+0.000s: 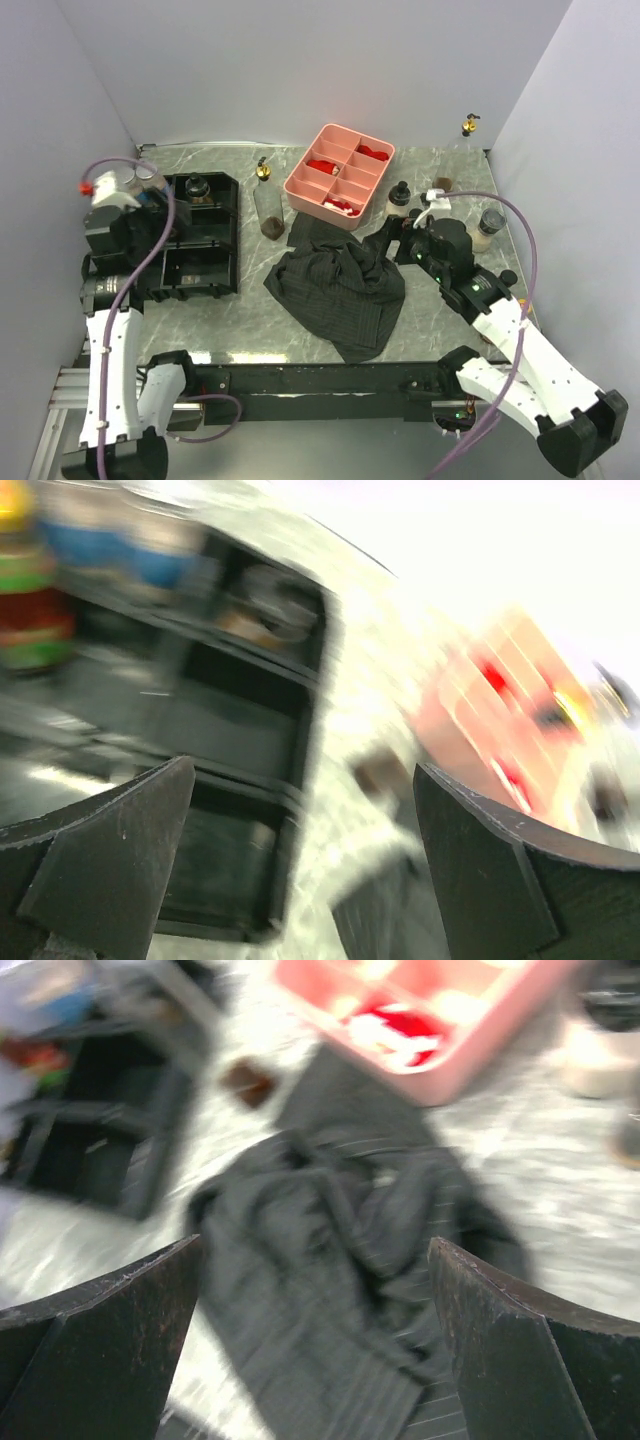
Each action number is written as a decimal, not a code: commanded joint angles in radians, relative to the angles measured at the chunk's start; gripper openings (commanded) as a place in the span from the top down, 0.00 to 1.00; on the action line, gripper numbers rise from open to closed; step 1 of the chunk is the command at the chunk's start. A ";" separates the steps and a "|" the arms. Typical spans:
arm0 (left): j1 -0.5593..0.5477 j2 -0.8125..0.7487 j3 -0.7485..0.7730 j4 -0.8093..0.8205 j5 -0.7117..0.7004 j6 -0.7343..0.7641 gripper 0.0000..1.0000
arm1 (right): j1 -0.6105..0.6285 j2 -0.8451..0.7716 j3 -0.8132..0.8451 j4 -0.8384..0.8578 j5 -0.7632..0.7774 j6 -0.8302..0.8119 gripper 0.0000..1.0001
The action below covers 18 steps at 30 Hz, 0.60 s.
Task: Organize the condiment bottles
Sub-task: Place the bottle in the storage box.
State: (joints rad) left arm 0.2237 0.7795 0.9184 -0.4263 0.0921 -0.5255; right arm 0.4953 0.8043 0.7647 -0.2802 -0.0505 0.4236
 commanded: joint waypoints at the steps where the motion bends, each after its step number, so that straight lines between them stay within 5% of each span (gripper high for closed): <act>1: -0.118 -0.029 -0.015 0.086 0.268 0.131 0.04 | -0.001 0.084 0.073 -0.002 0.306 -0.032 0.00; 8: -0.317 -0.028 -0.122 0.135 0.338 0.148 0.04 | -0.106 0.321 0.191 0.001 0.417 -0.075 0.03; 18: -0.336 -0.105 -0.174 0.109 0.210 0.160 0.04 | -0.244 0.651 0.303 0.007 0.393 -0.146 0.08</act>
State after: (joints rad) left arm -0.1028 0.7090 0.7303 -0.3355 0.3721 -0.3931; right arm 0.2867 1.3643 0.9825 -0.2928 0.3496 0.3180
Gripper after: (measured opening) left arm 0.967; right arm 0.926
